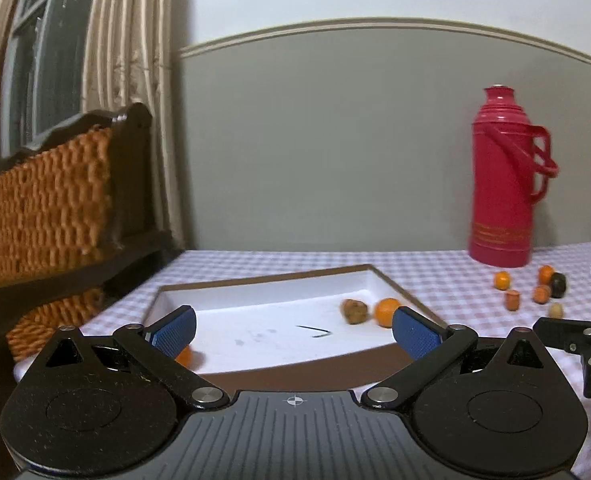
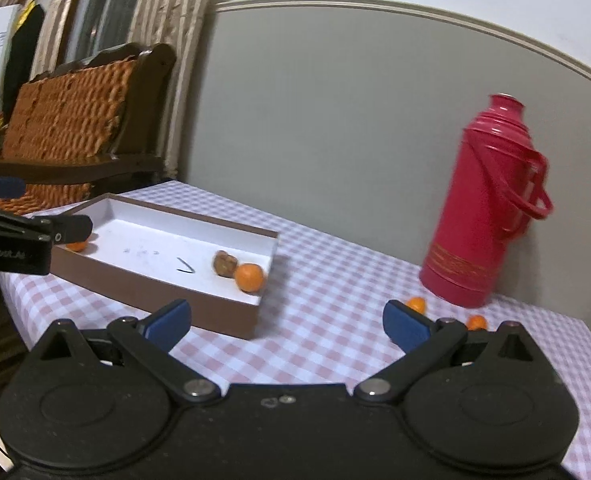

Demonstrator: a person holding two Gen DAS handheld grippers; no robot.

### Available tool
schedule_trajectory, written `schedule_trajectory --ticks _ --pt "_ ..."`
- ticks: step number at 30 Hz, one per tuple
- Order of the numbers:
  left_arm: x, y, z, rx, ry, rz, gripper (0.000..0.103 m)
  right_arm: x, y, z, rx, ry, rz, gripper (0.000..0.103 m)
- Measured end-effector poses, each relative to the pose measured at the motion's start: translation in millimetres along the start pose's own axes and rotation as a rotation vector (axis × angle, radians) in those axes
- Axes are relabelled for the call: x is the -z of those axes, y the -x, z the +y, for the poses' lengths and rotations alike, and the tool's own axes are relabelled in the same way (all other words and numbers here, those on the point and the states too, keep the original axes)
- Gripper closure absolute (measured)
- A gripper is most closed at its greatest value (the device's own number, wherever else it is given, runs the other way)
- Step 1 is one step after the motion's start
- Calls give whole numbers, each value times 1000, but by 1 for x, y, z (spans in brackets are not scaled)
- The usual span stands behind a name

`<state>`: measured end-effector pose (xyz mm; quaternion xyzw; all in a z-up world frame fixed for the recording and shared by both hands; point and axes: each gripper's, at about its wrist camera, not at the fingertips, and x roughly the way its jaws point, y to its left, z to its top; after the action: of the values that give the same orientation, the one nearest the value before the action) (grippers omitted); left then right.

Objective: Organize fruits
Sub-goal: 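Move both open tools away from the tray toward the loose fruits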

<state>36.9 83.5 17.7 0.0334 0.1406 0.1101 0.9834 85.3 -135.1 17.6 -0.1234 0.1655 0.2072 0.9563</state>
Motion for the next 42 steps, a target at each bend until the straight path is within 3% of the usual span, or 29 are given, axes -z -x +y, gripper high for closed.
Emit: schedule_trajectory --ticks 9,26,42 --pt "3 3 -37 80 -45 -26 0 20 23 -34 93 -62 7 13" --pt "4 -3 -107 220 -108 -26 0 50 41 -84 192 -113 49 28" --pt "1 -35 -154 275 -133 -9 0 54 1 -115 206 -86 84 39"
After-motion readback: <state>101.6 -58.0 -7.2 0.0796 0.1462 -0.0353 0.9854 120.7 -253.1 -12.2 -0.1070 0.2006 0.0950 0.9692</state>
